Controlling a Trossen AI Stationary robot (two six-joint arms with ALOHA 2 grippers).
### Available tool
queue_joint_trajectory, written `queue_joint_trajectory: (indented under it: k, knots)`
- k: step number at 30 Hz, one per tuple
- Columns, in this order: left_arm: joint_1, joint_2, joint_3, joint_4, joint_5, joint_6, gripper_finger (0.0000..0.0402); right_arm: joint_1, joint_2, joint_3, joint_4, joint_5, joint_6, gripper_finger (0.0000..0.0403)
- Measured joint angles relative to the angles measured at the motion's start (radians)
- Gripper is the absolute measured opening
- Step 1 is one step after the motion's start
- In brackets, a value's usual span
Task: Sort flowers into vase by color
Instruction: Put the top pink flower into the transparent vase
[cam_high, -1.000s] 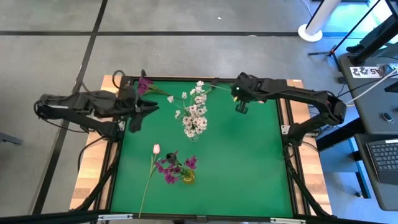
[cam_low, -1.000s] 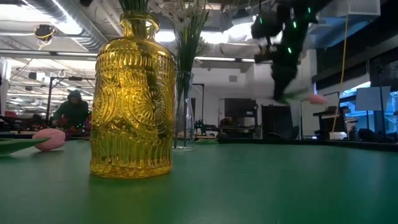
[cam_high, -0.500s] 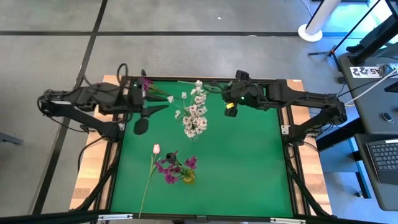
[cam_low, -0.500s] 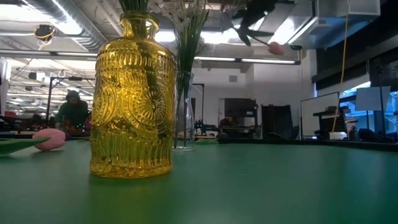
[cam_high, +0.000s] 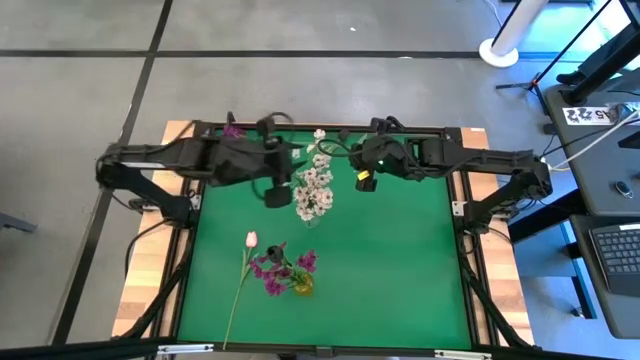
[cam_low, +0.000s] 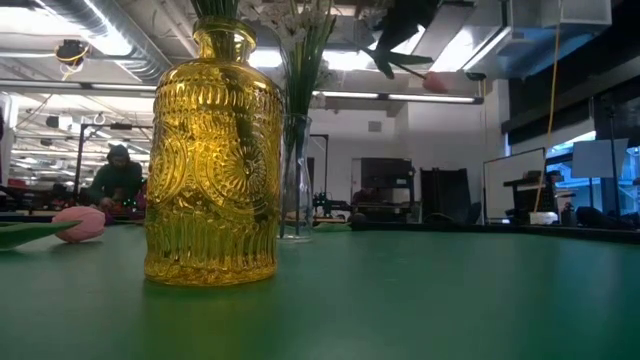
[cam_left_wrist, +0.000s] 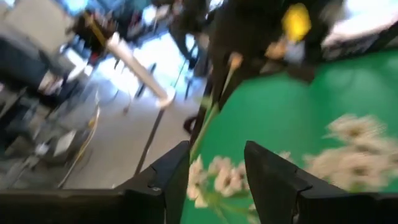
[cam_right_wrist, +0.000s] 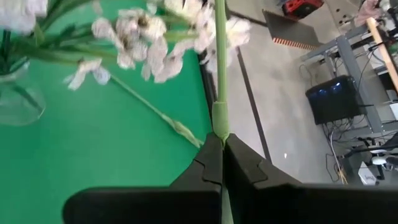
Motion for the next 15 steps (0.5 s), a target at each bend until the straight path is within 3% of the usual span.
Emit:
queue_joint_trajectory:
  k: [8,15]
  knots:
    - [0.086,0.031,0.004,-0.068,-0.012,-0.046,0.0161,0.0,0.009,0.0,0.001,-0.001,-0.007,0.0]
    - [0.097,0.04,0.004,-0.169,0.03,-0.107,0.0161,0.0,0.01,0.0,0.005,-0.004,-0.007,0.0]
